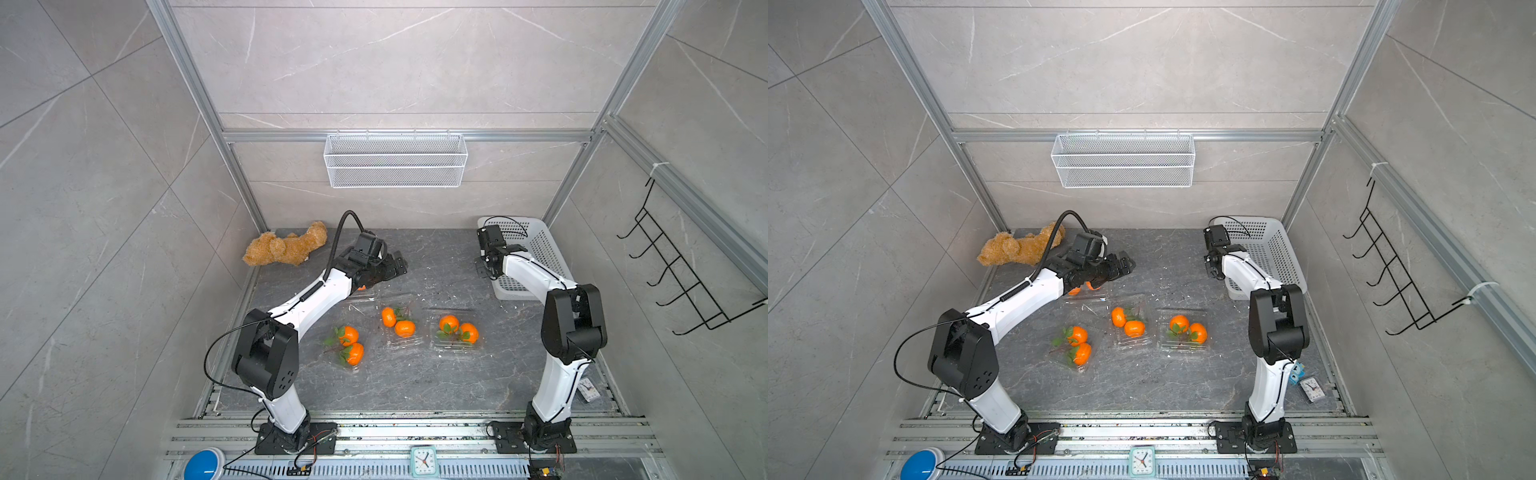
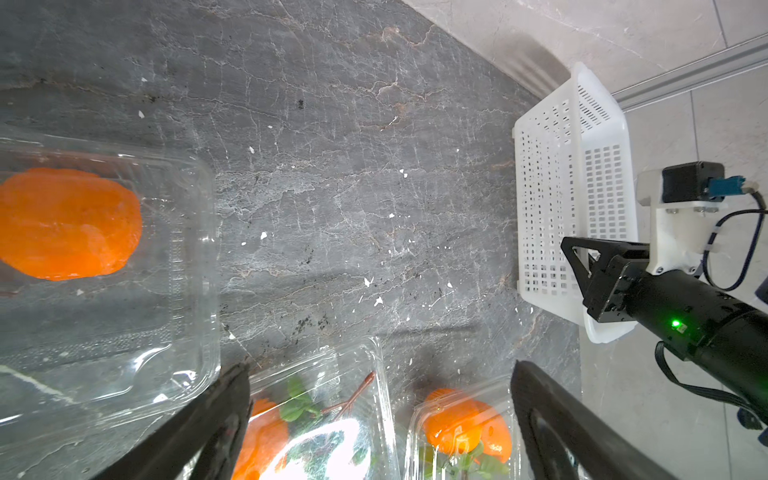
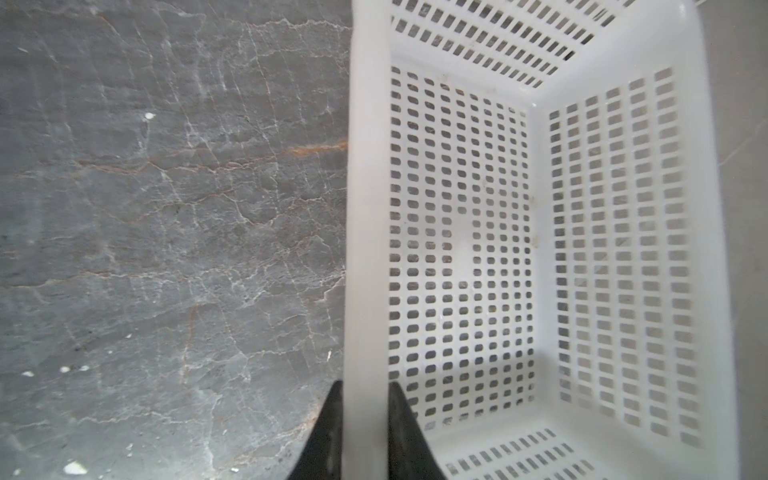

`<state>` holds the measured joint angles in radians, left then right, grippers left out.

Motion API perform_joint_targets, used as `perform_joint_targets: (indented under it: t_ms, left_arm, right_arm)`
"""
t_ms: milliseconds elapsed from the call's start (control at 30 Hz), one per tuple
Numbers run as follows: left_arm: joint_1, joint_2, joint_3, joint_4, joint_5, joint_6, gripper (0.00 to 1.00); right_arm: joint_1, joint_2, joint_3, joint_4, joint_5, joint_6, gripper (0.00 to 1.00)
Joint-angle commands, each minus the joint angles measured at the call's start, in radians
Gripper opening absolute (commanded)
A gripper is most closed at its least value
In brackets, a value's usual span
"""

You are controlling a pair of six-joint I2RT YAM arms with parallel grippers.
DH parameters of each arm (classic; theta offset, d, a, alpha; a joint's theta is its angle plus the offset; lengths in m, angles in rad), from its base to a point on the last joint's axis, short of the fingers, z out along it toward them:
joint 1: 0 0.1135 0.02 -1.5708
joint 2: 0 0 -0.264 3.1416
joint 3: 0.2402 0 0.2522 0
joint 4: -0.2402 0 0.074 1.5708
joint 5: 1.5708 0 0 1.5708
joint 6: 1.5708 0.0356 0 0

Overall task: Take oranges out of containers
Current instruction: Move the basket to the corner of the board, then move the packing box to the center of the board.

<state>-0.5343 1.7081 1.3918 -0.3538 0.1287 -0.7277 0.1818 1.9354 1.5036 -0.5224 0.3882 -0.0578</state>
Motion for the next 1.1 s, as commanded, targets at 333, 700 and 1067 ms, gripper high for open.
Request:
perform_joint_targets:
  t_ms: [333, 700, 1067]
  left_arm:
    - [-0.033, -0.176, -0.01, -0.2, -0.282, 0.151, 1.0]
    - [-0.194, -0.275, -0.153, -0.195, -0.294, 0.049, 1.0]
    - [-0.425, -0.16, -0.189, -0.084, -0.269, -0.053, 1.0]
  right_arm:
    - [0.015, -0.25, -0.054, -0.031, -0.216, 0.234, 1.0]
    - [0.165, -0.539, -0.392, -0.134, -0.236, 0.428, 1.0]
    - [0.259, -0.8, -0.746, -0.143, -0.319, 0.604, 1.0]
